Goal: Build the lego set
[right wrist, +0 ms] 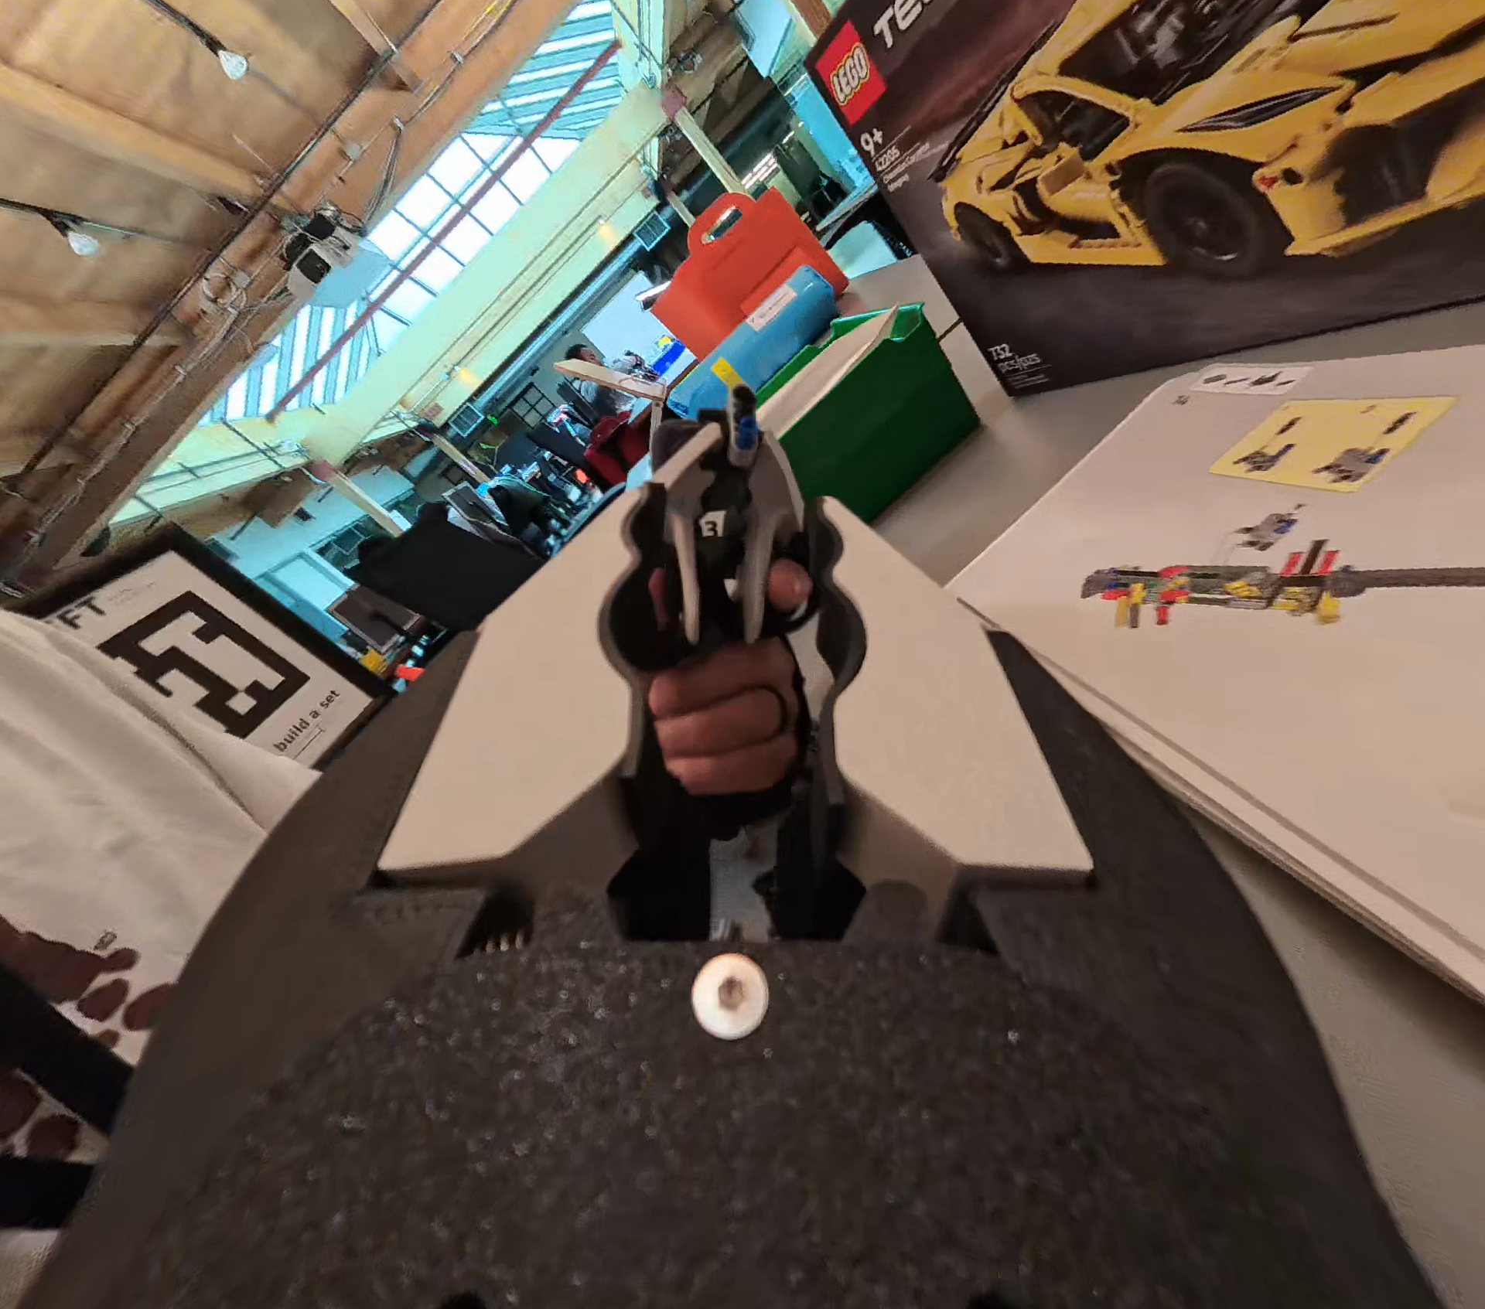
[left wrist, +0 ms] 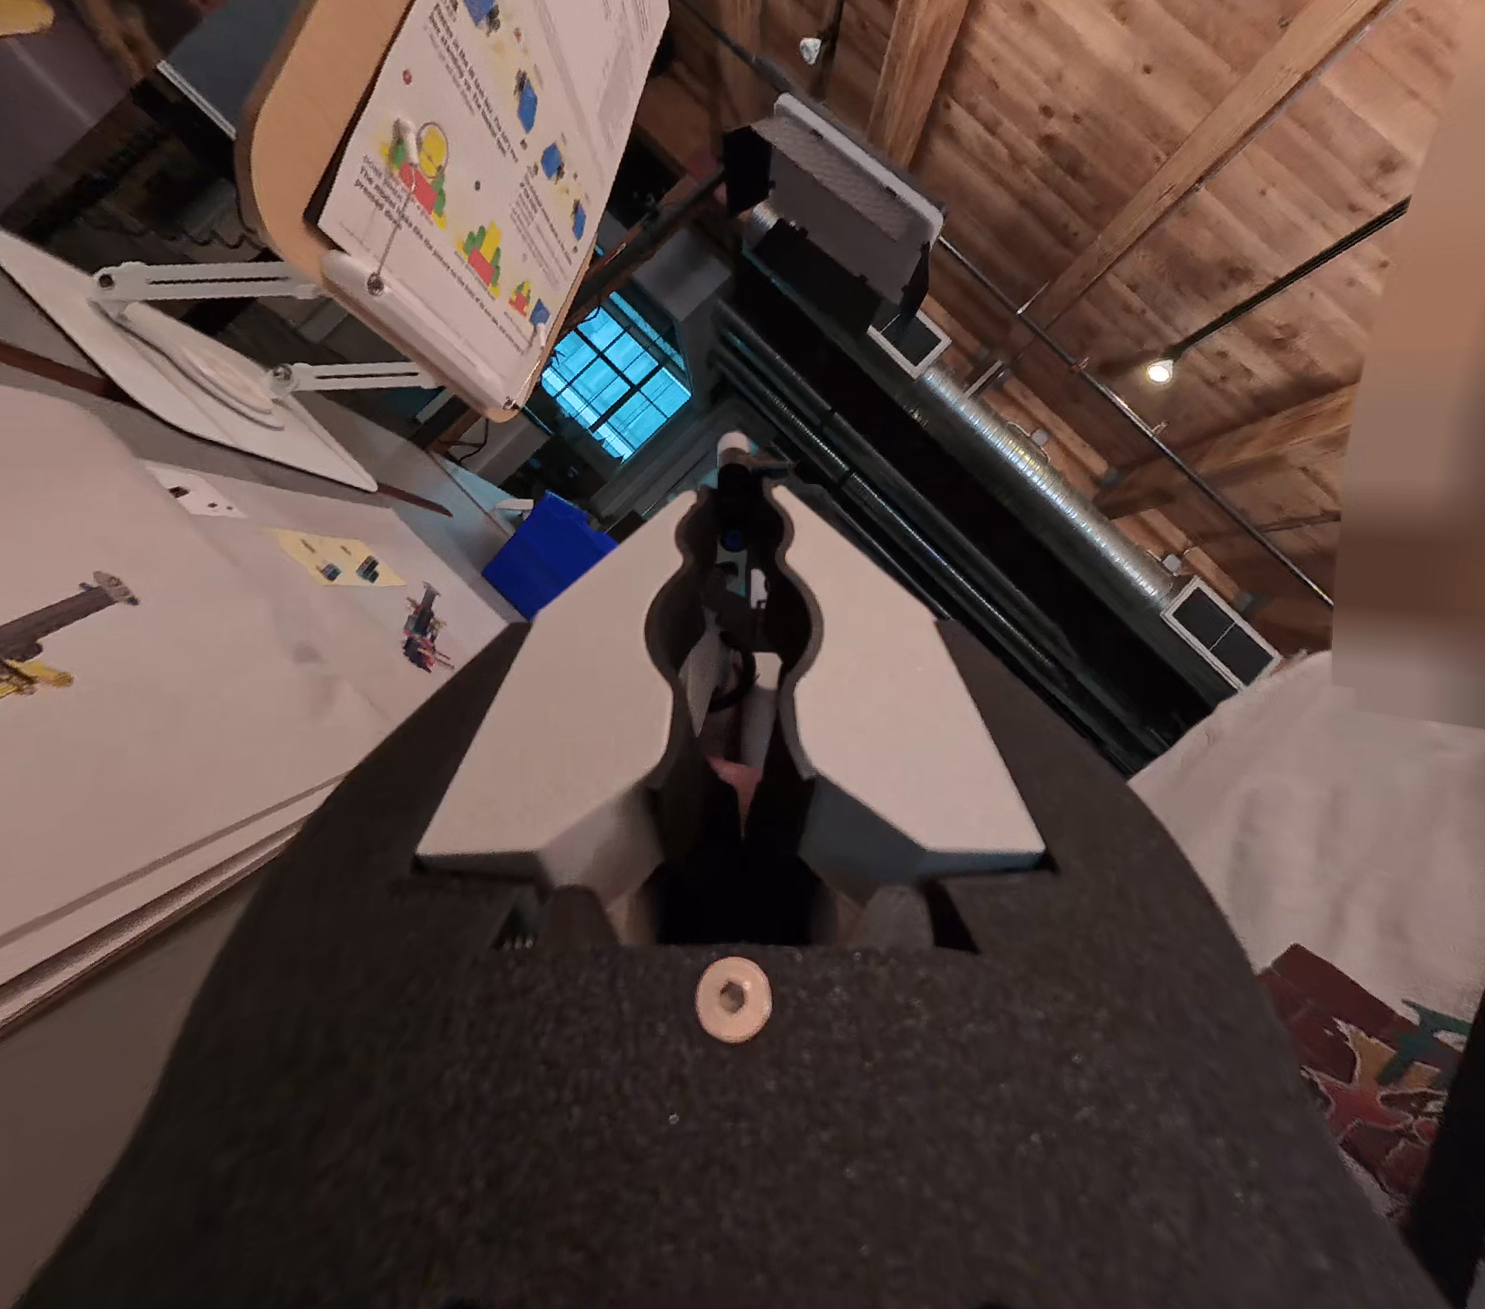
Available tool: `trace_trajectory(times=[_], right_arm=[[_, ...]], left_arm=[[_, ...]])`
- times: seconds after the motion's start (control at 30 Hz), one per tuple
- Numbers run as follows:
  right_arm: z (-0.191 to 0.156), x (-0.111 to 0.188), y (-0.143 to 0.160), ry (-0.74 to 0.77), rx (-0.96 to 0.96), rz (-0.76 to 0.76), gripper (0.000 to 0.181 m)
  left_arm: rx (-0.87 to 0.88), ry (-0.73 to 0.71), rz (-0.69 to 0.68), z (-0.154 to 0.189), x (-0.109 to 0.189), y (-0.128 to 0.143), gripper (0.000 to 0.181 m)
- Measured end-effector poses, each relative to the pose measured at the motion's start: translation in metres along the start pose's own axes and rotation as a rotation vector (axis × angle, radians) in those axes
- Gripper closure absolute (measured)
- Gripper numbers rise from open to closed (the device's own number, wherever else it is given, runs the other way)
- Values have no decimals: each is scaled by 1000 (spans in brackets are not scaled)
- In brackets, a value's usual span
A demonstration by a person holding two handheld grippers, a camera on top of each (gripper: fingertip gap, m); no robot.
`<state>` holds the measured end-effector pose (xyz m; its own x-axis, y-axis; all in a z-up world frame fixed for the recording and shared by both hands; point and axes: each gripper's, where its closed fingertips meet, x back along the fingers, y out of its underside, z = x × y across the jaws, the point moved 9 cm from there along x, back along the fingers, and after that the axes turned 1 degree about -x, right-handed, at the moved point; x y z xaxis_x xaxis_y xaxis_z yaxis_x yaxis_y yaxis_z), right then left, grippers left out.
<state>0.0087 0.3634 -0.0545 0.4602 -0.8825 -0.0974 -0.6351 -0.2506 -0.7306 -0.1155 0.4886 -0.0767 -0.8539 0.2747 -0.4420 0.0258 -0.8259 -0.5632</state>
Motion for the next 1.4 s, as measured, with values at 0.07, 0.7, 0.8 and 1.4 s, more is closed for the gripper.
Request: trace_trajectory(times=[0.07,0.7,0.8,1.4], right_arm=[[4,-11,3,6,-23,10,146],[16,-10,1,-13,-35,38,177],[20,-6,-13,129,81,-32,177],[68,18,-16,617,375,-326,177]], left_arm=[[14,-14,-8,-3,-2,4,176],[72,-23,-59,-11,-8,13,171],[-78,-113,-99,-9,-4,4,155],[-464,-883,-342,-46,36,-20,163]])
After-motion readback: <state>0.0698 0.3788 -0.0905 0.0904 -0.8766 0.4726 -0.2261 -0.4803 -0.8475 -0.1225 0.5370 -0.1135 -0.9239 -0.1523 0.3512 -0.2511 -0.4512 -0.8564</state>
